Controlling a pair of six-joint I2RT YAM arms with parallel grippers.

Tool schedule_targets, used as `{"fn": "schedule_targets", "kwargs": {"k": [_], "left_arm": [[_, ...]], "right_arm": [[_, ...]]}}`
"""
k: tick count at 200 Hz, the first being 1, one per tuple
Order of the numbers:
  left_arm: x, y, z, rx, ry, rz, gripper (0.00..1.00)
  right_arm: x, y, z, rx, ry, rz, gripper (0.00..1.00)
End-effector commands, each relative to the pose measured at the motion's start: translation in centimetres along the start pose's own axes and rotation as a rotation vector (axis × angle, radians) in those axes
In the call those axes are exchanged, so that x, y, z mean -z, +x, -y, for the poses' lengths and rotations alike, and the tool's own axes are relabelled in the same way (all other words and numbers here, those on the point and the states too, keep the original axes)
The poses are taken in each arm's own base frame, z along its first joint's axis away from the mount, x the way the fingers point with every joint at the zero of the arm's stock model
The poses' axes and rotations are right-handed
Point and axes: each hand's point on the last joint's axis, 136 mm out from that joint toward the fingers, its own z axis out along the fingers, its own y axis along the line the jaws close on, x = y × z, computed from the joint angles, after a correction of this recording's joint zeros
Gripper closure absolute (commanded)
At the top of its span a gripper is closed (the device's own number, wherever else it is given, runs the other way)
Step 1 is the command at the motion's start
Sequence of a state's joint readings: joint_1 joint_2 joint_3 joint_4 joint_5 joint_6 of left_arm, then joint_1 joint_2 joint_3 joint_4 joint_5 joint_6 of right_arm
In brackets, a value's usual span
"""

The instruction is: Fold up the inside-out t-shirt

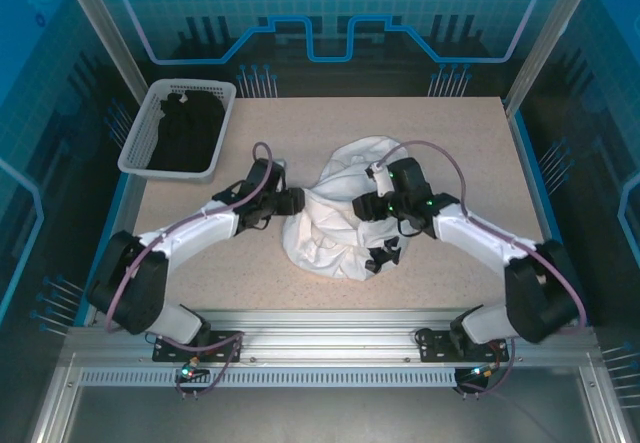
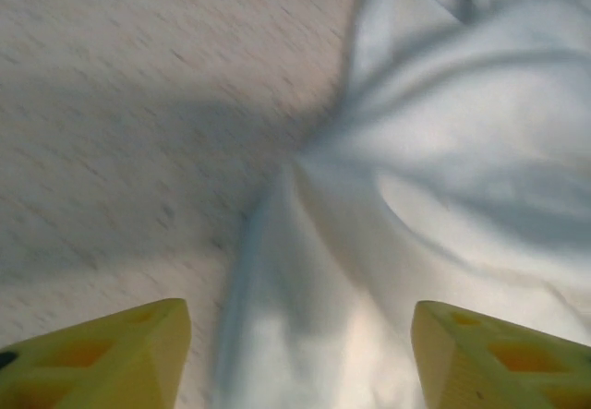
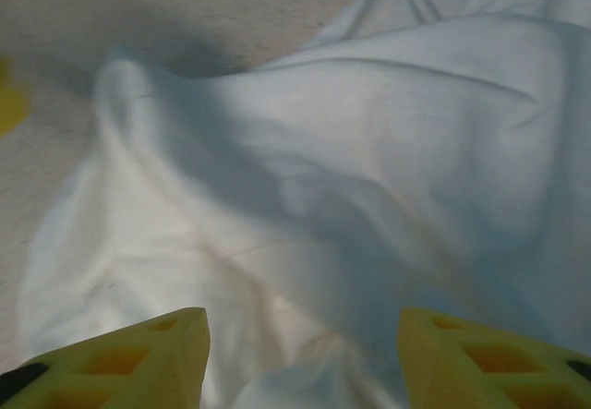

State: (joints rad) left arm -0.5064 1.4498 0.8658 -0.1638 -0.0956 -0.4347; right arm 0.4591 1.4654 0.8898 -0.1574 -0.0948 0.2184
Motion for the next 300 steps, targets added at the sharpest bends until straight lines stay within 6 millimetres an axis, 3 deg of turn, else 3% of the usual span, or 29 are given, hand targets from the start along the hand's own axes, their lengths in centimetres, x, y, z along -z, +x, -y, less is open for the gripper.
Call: {"fn": "schedule_targets", "kwargs": {"k": [1,24,47,59,68,85,100,109,134,159,174,190,211,230,250,276,300], "left_arm": [[0.6,2.8,5.4,0.14,0.234,-0.076,0.3],[-0.8,4.5,8.3,0.168,0.302,-0.131,0.29],[-3.3,5.4,9.0,0.191,0.301,-0.169,0.32],[-4.6,5.5,9.0,0.203,0.297,-0.174,0.4],[-5.3,5.6,9.2,0.2,0.302,-0.174,0.5],[-6.0,5.4,9.3,0.189,0.308,-0.171,0.75],[-5.4,4.5,8.8,0.178,0.327,-0.151,1.0],[-4.5,3.5,7.9,0.178,0.328,-0.112,1.0],[-1.0,1.3,4.5,0.151,0.276,-0.019,1.0],[2.6,-0.6,1.3,0.13,0.202,0.068,1.0],[4.8,-1.7,-0.4,0.104,0.137,0.127,1.0],[6.6,-2.2,-0.6,0.065,0.12,0.164,1.0],[7.5,-1.7,0.3,0.023,0.145,0.156,1.0],[8.5,-1.3,1.7,-0.081,0.129,0.179,0.65],[10.3,-1.2,5.0,-0.222,0.19,0.248,0.5],[11.9,-0.7,9.5,-0.367,0.327,0.3,0.39],[11.2,0.3,13.1,-0.451,0.435,0.242,0.36]], "right_arm": [[-1.9,2.1,1.6,0.018,0.034,-0.144,0.4],[-3.3,2.6,0.7,0.031,-0.013,-0.186,0.32],[-4.2,2.9,0.5,0.052,-0.004,-0.211,0.31],[-4.6,2.8,0.5,0.069,0.005,-0.213,0.33],[-4.7,2.5,0.6,0.075,0.014,-0.21,0.4],[-4.5,1.2,0.7,0.09,0.022,-0.176,0.73],[-3.1,-0.5,0.2,0.083,-0.014,-0.135,0.94],[-1.6,-1.6,-0.4,0.074,-0.055,-0.095,1.0],[3.6,-3.7,-3.4,0.049,-0.238,0.02,1.0],[8.2,-4.6,-7.5,0.039,-0.446,0.099,1.0],[10.0,-5.0,-8.9,0.012,-0.523,0.139,1.0],[10.8,-5.3,-9.7,-0.019,-0.569,0.166,1.0],[10.6,-5.4,-9.8,-0.048,-0.576,0.157,1.0],[10.5,-5.6,-9.8,-0.061,-0.574,0.14,1.0],[10.3,-5.5,-10.0,-0.08,-0.59,0.101,1.0],[10.1,-5.5,-10.4,-0.104,-0.626,0.047,1.0],[10.3,-5.5,-10.5,-0.123,-0.654,0.032,1.0]]}}
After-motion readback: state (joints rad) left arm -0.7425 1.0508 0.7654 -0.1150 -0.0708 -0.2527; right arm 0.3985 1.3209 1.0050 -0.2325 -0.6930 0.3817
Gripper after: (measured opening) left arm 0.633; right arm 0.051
